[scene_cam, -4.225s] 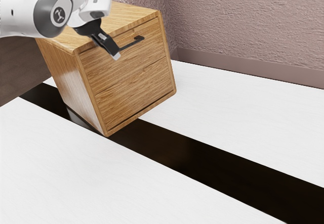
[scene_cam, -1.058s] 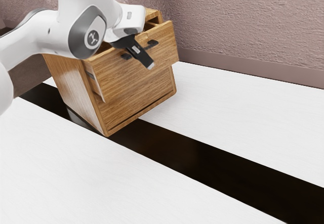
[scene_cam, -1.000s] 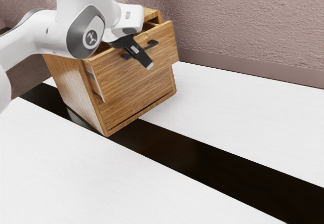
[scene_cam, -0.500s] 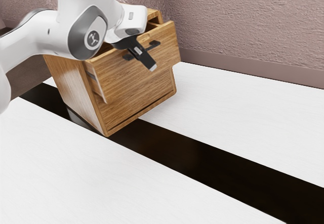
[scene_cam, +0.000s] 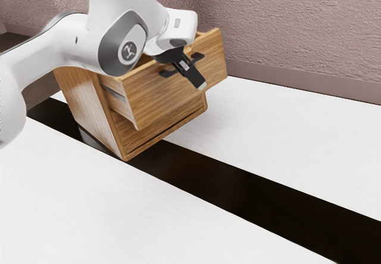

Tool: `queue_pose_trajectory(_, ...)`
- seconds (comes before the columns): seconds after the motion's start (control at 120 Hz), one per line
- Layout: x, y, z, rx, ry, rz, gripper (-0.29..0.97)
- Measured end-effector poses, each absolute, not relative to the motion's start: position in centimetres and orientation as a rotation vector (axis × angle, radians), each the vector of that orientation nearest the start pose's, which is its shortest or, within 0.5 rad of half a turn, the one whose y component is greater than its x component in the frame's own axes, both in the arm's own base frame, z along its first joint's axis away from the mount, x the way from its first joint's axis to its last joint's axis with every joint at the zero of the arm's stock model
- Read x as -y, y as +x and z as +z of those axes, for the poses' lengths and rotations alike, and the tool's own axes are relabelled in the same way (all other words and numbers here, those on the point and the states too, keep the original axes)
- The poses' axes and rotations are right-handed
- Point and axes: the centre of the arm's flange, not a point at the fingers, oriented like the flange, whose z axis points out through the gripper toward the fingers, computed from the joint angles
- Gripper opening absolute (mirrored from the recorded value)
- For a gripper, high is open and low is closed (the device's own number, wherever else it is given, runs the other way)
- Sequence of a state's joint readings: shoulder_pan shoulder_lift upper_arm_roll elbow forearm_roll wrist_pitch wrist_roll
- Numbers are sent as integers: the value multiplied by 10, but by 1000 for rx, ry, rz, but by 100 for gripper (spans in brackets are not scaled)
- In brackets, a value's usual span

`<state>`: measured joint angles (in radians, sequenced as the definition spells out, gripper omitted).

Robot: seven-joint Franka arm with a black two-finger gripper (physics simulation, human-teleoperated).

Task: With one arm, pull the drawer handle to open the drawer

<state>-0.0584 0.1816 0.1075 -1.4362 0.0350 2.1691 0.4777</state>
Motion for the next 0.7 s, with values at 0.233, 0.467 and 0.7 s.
queue_pose_trajectory(0.233, 3, 658, 645, -685, -2782, -765, 69)
queue_pose_trajectory(0.467, 12, 646, 674, -694, -2753, -829, 63)
queue_pose_trajectory(0.7, 8, 586, 772, -608, -2762, -895, 67)
